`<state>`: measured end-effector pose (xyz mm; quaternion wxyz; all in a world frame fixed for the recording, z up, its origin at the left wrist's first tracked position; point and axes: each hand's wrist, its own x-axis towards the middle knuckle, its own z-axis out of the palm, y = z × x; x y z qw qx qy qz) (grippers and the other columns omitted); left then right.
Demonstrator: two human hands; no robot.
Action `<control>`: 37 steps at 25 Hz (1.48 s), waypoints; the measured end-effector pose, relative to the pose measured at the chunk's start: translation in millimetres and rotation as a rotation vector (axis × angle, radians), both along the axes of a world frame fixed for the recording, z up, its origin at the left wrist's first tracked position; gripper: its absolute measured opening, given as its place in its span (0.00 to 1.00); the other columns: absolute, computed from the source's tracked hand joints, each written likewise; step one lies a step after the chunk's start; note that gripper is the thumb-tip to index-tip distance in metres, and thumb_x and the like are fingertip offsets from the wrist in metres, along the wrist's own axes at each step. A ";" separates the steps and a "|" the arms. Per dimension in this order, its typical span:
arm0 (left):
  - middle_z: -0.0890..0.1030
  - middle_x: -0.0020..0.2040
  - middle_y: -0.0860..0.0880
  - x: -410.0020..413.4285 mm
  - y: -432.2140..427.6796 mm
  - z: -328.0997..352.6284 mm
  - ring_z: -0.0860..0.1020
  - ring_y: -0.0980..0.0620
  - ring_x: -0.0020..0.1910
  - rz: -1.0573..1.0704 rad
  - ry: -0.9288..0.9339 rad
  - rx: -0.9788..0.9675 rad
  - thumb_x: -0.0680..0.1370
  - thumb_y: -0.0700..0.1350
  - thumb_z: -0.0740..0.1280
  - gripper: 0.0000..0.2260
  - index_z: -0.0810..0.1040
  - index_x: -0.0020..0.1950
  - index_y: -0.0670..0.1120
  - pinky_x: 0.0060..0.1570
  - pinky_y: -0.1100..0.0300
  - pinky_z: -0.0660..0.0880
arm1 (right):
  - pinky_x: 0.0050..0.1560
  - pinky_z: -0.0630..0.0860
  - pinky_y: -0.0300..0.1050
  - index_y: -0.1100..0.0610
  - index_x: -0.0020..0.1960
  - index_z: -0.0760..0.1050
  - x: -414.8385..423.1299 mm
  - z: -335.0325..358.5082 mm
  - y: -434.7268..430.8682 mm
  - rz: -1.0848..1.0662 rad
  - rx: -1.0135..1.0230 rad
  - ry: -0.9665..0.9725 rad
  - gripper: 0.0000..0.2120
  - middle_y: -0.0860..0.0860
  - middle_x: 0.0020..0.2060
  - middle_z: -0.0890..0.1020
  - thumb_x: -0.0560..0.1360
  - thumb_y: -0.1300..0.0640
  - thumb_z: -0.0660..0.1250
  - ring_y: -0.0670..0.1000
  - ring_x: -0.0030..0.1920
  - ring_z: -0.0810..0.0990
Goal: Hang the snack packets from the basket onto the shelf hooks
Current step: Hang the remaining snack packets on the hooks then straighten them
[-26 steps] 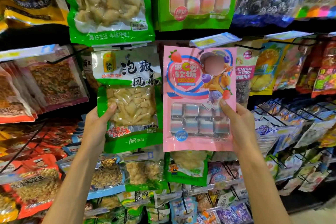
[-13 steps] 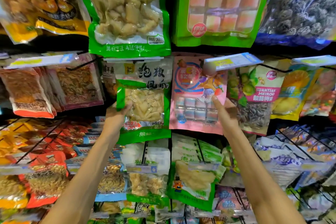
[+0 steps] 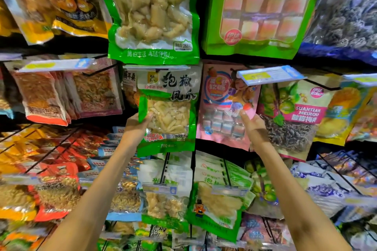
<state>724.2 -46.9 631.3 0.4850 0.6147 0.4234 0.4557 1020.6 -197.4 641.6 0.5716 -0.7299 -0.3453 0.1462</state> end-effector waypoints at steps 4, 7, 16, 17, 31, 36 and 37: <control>0.78 0.61 0.49 -9.7 5.0 4.7 0.76 0.46 0.61 -0.037 0.261 0.084 0.82 0.53 0.62 0.19 0.73 0.69 0.45 0.55 0.57 0.70 | 0.42 0.69 0.45 0.61 0.53 0.72 -7.4 7.1 -7.6 0.014 -0.210 -0.104 0.18 0.56 0.48 0.78 0.81 0.44 0.60 0.53 0.44 0.76; 0.80 0.58 0.46 -25.0 10.3 5.1 0.78 0.43 0.56 0.025 0.781 0.351 0.82 0.53 0.59 0.16 0.73 0.65 0.46 0.50 0.53 0.75 | 0.40 0.71 0.47 0.64 0.56 0.68 -17.6 15.5 -21.0 0.007 -0.514 -0.327 0.21 0.57 0.46 0.77 0.79 0.45 0.63 0.56 0.43 0.77; 0.69 0.66 0.45 -79.2 5.8 38.9 0.65 0.42 0.67 -0.040 1.342 0.699 0.81 0.57 0.58 0.20 0.66 0.68 0.48 0.63 0.47 0.65 | 0.59 0.71 0.58 0.60 0.69 0.65 -97.2 44.6 -49.8 -0.126 -0.942 -0.882 0.25 0.60 0.66 0.70 0.79 0.46 0.62 0.63 0.66 0.70; 0.67 0.68 0.44 -88.3 5.4 42.1 0.64 0.41 0.68 -0.063 1.359 0.705 0.81 0.57 0.58 0.21 0.65 0.70 0.48 0.63 0.46 0.66 | 0.62 0.69 0.59 0.60 0.70 0.64 -109.1 46.0 -52.5 -0.127 -0.971 -0.921 0.26 0.60 0.67 0.70 0.79 0.46 0.62 0.63 0.68 0.68; 0.70 0.67 0.40 -256.2 -26.0 54.0 0.67 0.37 0.67 -0.167 1.418 0.661 0.81 0.56 0.59 0.22 0.65 0.71 0.47 0.63 0.41 0.66 | 0.66 0.67 0.59 0.55 0.74 0.63 -295.0 53.1 -61.1 0.020 -1.084 -0.922 0.27 0.58 0.70 0.65 0.80 0.43 0.60 0.61 0.70 0.64; 0.73 0.63 0.40 -341.4 -33.8 36.1 0.69 0.37 0.64 -0.127 1.464 0.631 0.80 0.58 0.60 0.22 0.68 0.68 0.45 0.60 0.41 0.67 | 0.64 0.67 0.60 0.58 0.72 0.65 -380.6 36.0 -53.5 0.070 -0.986 -0.955 0.26 0.59 0.68 0.68 0.80 0.44 0.60 0.63 0.68 0.66; 0.73 0.62 0.41 -359.8 -34.8 32.3 0.70 0.37 0.64 -0.114 1.463 0.645 0.80 0.58 0.61 0.22 0.69 0.67 0.45 0.59 0.42 0.68 | 0.63 0.68 0.60 0.58 0.72 0.64 -396.3 33.4 -53.5 0.070 -0.955 -0.963 0.26 0.60 0.68 0.68 0.80 0.44 0.61 0.63 0.68 0.66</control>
